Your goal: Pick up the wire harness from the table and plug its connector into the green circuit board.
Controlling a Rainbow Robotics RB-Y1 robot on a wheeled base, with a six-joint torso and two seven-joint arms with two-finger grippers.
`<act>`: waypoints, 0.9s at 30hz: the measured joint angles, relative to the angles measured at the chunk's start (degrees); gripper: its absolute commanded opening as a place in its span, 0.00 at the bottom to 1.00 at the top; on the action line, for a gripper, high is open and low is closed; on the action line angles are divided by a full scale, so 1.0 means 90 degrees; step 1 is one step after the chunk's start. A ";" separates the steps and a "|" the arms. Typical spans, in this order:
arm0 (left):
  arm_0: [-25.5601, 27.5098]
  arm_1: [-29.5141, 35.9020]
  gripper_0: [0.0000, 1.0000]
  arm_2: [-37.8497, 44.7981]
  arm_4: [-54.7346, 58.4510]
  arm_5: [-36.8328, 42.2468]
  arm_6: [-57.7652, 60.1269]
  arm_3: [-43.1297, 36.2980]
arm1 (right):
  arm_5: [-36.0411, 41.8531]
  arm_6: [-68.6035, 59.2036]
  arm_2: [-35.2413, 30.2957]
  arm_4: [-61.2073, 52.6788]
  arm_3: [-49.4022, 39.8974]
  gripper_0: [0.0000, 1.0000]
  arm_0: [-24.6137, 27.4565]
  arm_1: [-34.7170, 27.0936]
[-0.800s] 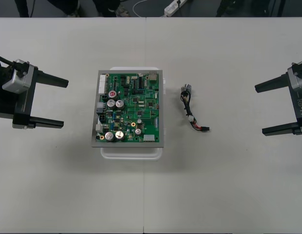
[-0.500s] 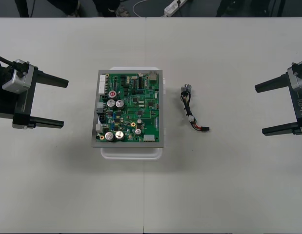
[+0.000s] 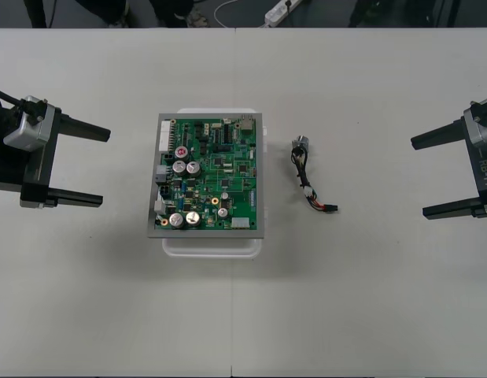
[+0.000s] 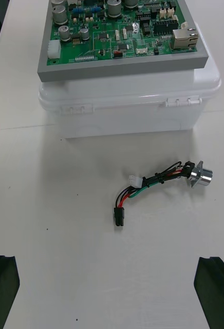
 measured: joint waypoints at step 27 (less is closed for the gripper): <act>0.0000 0.0000 0.91 0.0000 0.0000 0.0000 0.0000 0.0000 | 0.0000 0.0000 0.0000 0.0000 0.0000 1.00 0.0000 0.0000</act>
